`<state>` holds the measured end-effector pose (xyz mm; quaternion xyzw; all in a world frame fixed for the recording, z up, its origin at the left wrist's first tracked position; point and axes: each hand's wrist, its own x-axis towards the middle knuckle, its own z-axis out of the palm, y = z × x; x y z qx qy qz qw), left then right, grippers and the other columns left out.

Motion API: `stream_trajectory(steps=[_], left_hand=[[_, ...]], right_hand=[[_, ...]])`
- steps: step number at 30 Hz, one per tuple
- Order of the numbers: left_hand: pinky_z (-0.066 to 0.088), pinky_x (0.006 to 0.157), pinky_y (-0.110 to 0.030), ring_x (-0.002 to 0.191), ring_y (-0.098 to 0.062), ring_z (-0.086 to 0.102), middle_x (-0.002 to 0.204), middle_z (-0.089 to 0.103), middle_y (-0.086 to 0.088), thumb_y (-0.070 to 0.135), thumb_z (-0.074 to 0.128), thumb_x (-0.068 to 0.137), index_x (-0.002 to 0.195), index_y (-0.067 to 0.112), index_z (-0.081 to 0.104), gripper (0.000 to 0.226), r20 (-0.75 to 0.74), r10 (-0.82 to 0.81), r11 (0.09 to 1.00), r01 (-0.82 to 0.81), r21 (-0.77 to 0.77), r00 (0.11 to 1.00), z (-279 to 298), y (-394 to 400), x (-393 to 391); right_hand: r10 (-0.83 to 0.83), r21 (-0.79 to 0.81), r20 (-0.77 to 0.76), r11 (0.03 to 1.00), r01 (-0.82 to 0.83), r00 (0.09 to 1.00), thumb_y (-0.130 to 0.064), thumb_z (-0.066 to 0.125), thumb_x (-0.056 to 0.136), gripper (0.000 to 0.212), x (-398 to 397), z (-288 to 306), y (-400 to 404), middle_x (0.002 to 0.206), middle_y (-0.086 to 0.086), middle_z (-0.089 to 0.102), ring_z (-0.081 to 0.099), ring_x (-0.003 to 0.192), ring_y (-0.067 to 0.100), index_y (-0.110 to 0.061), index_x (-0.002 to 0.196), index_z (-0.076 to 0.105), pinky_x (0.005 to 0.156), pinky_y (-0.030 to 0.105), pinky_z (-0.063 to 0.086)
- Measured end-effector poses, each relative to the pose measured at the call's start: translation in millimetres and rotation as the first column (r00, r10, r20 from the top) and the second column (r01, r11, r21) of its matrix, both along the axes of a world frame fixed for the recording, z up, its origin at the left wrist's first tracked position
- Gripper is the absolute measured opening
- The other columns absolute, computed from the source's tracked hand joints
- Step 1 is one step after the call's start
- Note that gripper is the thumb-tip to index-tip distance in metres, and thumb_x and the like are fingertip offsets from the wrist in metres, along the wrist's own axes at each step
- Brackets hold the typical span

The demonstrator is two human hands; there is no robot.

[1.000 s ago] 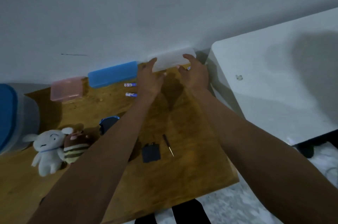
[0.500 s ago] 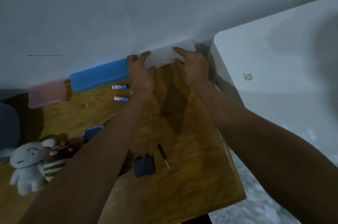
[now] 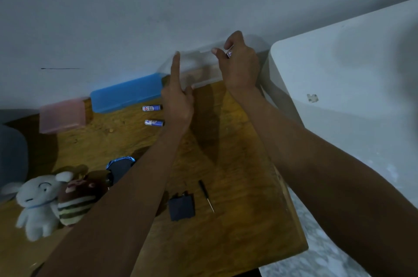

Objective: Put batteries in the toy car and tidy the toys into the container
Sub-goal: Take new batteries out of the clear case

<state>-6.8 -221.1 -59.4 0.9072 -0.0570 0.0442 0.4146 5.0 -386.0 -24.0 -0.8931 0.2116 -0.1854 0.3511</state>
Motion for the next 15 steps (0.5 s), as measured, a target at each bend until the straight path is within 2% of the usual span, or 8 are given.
stream_trajectory(steps=[2, 4, 7, 11, 15], left_hand=[[0.056, 0.067, -0.032, 0.067, -0.019, 0.057, 0.085, 0.062, -0.011, 0.001, 0.060, 0.096, 0.160, 0.030, 0.021, 0.081, 0.006, -0.016, 1.000, 0.016, 0.016, 1.000, -2.0, 1.5, 0.2], [0.058, 0.066, -0.038, 0.065, -0.021, 0.057, 0.083, 0.062, -0.011, 0.001, 0.059, 0.095, 0.160, 0.032, 0.018, 0.083, -0.003, -0.039, 0.999, 0.039, 0.004, 0.999, -5.9, 4.0, 2.9], [0.052, 0.060, -0.034, 0.059, -0.017, 0.049, 0.069, 0.052, -0.008, -0.001, 0.059, 0.094, 0.160, 0.030, 0.019, 0.083, 0.011, -0.067, 0.998, 0.067, -0.004, 0.998, -8.2, 6.8, 5.2], [0.048, 0.059, -0.030, 0.058, -0.012, 0.044, 0.067, 0.047, -0.007, -0.002, 0.060, 0.094, 0.159, 0.032, 0.021, 0.083, 0.009, -0.070, 0.997, 0.070, -0.012, 0.997, -11.9, 8.1, 6.9], [0.049, 0.061, -0.028, 0.061, -0.018, 0.048, 0.070, 0.051, -0.011, 0.000, 0.065, 0.093, 0.159, 0.033, 0.021, 0.085, 0.010, -0.068, 0.998, 0.068, -0.014, 0.998, -10.2, 8.4, 7.8]], right_hand=[[0.024, -0.036, 0.028, 0.999, -0.023, 0.999, -0.043, 0.070, 0.092, 0.033, 3.4, -4.5, -0.4, 0.084, 0.001, 0.068, 0.062, 0.072, 0.015, -0.013, 0.097, 0.056, 0.053, 0.015, 0.029], [0.118, -0.105, 0.055, 0.988, -0.112, 0.991, -0.048, 0.070, 0.090, 0.036, 1.6, -11.9, -1.8, 0.076, -0.004, 0.062, 0.053, 0.066, 0.010, -0.014, 0.090, 0.058, 0.052, 0.014, 0.024], [0.315, -0.269, 0.113, 0.923, -0.277, 0.942, -0.053, 0.069, 0.087, 0.042, 1.8, -29.7, -2.6, 0.068, 0.003, 0.062, 0.052, 0.057, 0.015, -0.013, 0.078, 0.060, 0.054, 0.021, 0.028], [0.417, -0.507, 0.080, 0.799, -0.323, 0.906, -0.053, 0.063, 0.089, 0.042, 14.5, -52.1, -6.0, 0.068, 0.009, 0.064, 0.061, 0.062, 0.027, -0.012, 0.078, 0.066, 0.047, 0.026, 0.038], [0.430, -0.539, 0.059, 0.773, -0.334, 0.901, -0.051, 0.060, 0.090, 0.042, 21.6, -60.4, -11.8, 0.071, 0.011, 0.065, 0.062, 0.074, 0.033, -0.010, 0.080, 0.069, 0.052, 0.034, 0.047]])
